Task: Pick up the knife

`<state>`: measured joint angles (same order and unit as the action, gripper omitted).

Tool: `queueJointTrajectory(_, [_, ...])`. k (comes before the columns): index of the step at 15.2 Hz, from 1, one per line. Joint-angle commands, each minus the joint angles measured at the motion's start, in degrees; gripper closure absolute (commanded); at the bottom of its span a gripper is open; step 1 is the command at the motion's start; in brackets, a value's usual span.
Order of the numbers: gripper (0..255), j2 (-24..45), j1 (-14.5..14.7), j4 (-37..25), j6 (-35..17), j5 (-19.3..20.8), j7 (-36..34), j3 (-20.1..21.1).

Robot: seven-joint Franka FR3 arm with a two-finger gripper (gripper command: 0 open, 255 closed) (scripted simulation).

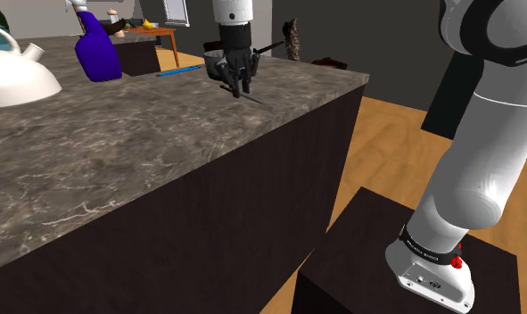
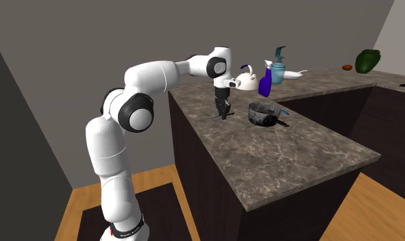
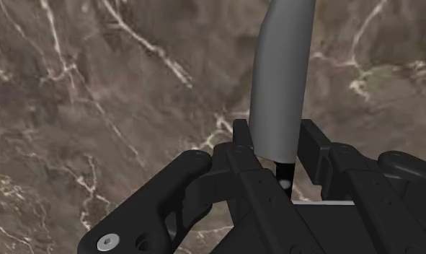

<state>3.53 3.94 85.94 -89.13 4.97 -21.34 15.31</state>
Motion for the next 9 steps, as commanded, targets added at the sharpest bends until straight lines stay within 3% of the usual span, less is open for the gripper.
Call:
queueJointTrajectory(1, [255, 0.4, -0.1, 0.0, -0.1, 0.1, 0.0, -0.1])
queueJointTrajectory(2, [255, -0.8, -0.2, 1.5, -0.5, -0.2, 0.1, -0.1])
queueJointTrajectory(9, [255, 1.3, 0.2, -6.7, 5.7, 0.4, 0.1, 0.1])
